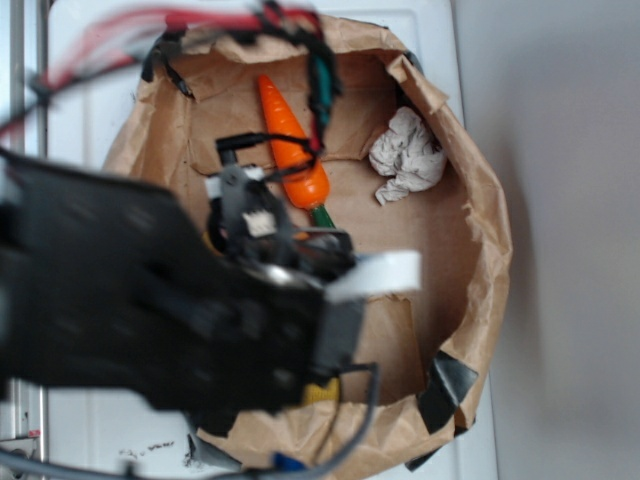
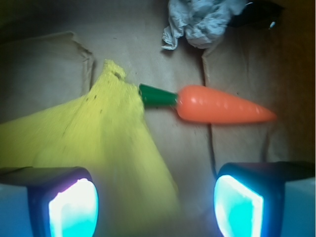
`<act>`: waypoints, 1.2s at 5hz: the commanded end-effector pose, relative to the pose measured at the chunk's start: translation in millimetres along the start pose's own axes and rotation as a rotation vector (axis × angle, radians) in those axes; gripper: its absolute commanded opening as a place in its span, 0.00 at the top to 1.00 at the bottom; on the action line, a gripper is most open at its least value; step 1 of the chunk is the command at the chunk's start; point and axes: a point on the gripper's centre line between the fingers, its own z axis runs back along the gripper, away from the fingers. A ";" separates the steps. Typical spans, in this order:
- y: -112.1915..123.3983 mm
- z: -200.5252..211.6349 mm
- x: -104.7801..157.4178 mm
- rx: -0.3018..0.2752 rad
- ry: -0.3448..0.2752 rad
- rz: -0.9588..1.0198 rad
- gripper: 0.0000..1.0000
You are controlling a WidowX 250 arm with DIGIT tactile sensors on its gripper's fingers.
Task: Grab the yellow cloth.
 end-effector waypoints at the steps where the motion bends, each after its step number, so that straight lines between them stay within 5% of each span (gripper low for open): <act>1: -0.2 4.3 12.7 -0.077 -0.015 -0.028 0.00; 2: 13.3 -0.6 3.3 -0.105 0.013 -0.004 0.00; 3: 43.9 13.3 -37.1 -0.160 0.021 0.001 0.00; 4: 50.8 0.6 -45.3 -0.195 0.079 -0.020 0.00; 6: 48.1 -39.1 -53.9 -0.202 0.053 0.012 0.00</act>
